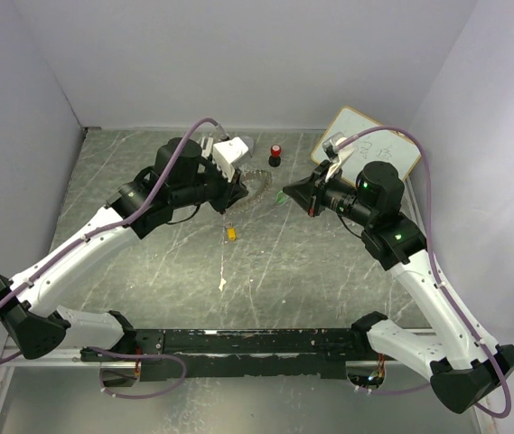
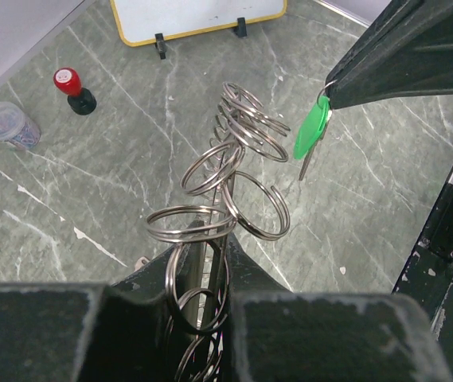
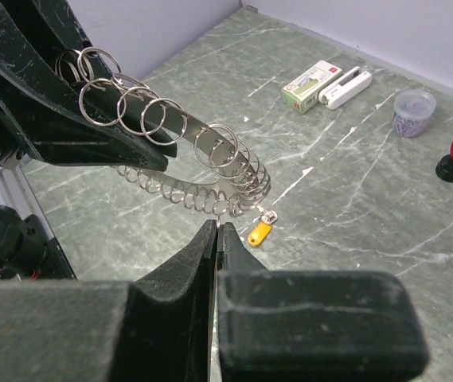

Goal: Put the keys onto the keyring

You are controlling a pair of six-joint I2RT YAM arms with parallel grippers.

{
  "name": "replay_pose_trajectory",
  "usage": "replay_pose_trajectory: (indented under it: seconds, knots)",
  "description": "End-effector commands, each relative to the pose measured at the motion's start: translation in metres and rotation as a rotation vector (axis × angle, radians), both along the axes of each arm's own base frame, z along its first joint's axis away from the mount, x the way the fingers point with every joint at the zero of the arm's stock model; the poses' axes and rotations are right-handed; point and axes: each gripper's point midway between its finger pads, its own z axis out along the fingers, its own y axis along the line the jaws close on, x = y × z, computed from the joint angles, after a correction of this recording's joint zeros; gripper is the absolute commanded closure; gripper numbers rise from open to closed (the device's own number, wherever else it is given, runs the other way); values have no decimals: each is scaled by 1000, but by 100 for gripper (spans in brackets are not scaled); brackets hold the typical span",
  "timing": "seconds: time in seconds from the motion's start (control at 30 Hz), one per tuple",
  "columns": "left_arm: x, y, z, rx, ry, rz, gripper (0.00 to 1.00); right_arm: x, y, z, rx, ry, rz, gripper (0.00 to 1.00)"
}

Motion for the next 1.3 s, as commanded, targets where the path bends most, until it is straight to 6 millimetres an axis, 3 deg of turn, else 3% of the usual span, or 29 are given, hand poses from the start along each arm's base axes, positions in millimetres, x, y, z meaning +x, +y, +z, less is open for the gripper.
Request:
replay_pose_trajectory:
  seconds: [0.0,0.63,1.27]
  knots:
    - [0,-4,24,-58,-18,-17,93,-1,-1,-1,4,-2,2,100]
    - [-1,-8,24,-75,2,-33,93,-1,7,-9,47,17,28,100]
    - [-5,-11,20,-73,23,-69,93,0,5,6,72,-35,14,100]
